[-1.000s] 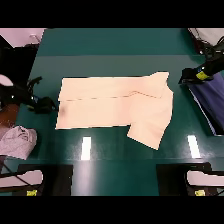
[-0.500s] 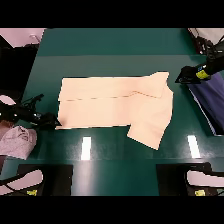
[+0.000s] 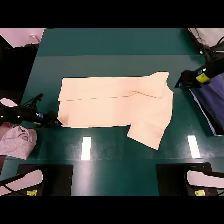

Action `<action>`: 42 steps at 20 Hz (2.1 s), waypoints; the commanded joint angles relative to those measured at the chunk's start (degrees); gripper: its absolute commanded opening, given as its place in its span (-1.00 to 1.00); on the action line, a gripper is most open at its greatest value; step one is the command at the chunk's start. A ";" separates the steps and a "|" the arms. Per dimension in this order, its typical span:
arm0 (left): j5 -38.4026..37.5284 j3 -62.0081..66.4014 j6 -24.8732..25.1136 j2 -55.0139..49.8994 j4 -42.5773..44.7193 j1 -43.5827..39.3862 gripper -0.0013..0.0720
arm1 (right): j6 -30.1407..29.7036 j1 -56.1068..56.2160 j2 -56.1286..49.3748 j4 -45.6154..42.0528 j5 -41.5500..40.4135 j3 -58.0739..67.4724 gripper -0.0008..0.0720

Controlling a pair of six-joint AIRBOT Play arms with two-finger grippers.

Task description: Fold the shirts.

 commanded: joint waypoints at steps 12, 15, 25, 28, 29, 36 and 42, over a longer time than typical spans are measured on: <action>-1.51 3.17 0.04 6.56 3.10 -5.55 -0.91 | -0.72 -0.02 15.54 4.35 -11.17 -44.83 0.52; -2.29 3.17 0.04 6.54 3.56 -5.55 -0.91 | -0.70 -0.02 15.41 7.56 -15.43 -48.92 0.46; -4.02 3.19 -0.09 6.56 3.91 -5.55 -0.91 | -3.06 0.09 16.15 11.76 -24.96 -50.49 -0.93; -7.32 3.17 -1.40 9.92 6.60 -5.55 -0.91 | -3.04 -0.02 21.84 5.51 -16.68 -48.92 -0.93; -7.89 3.17 -2.58 12.98 8.00 -5.55 -0.91 | -2.99 -0.02 24.74 1.57 -12.04 -47.80 -0.93; -17.40 3.17 -7.96 30.58 8.37 -5.55 -0.91 | 0.46 -0.02 41.13 -5.77 -3.50 -41.33 -0.93; -4.94 3.17 -7.91 27.50 5.64 -5.55 -0.91 | 0.39 0.17 33.31 -3.78 -13.55 -34.18 -0.93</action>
